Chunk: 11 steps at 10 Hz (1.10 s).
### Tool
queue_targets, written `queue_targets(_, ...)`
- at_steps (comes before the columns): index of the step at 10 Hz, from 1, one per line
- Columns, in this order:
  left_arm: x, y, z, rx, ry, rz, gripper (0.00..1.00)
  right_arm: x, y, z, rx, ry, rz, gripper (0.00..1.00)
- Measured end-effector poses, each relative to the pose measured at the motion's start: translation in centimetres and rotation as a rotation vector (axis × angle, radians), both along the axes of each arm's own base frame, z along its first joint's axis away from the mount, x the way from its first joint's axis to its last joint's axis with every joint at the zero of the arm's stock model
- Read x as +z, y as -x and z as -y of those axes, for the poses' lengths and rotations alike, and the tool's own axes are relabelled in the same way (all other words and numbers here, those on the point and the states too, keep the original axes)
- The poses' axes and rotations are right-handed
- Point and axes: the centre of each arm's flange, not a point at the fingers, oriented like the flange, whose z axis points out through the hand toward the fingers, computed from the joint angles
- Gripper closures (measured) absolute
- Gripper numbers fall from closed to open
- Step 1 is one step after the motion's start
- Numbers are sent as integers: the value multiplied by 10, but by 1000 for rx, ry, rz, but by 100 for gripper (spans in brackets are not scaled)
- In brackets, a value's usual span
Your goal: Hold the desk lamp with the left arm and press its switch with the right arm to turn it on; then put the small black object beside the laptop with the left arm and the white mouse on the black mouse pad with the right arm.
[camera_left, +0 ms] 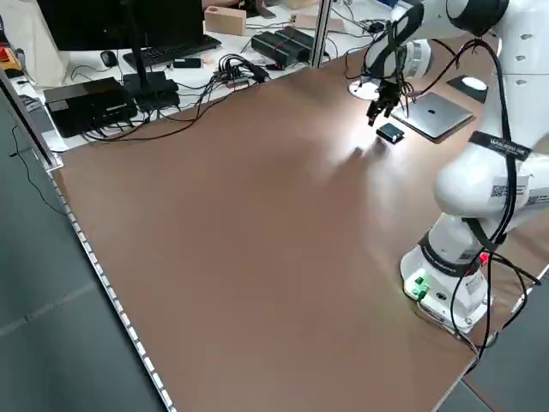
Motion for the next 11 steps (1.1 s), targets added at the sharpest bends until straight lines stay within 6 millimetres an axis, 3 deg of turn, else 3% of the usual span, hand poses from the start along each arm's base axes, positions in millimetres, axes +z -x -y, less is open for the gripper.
queue_targets(2, 40, -19, -59, -62, -22, 13, 0, 24, -2, 6, -4, 28, 26, 0)
queue_targets(4, 116, -60, -111, -70, -38, 33, 0, 33, -3, 9, -9, 30, 37, 0)
queue_targets(7, 228, -108, -159, -67, -4, 46, 0, 37, -6, 15, -48, 33, 46, 0)
queue_targets(9, 279, -125, -203, -83, 41, 32, 0, 38, -6, 31, -87, 34, 48, 0)
queue_targets(11, 318, -129, -235, -130, 42, 16, 0, 37, -5, 38, -99, 34, 44, 0)
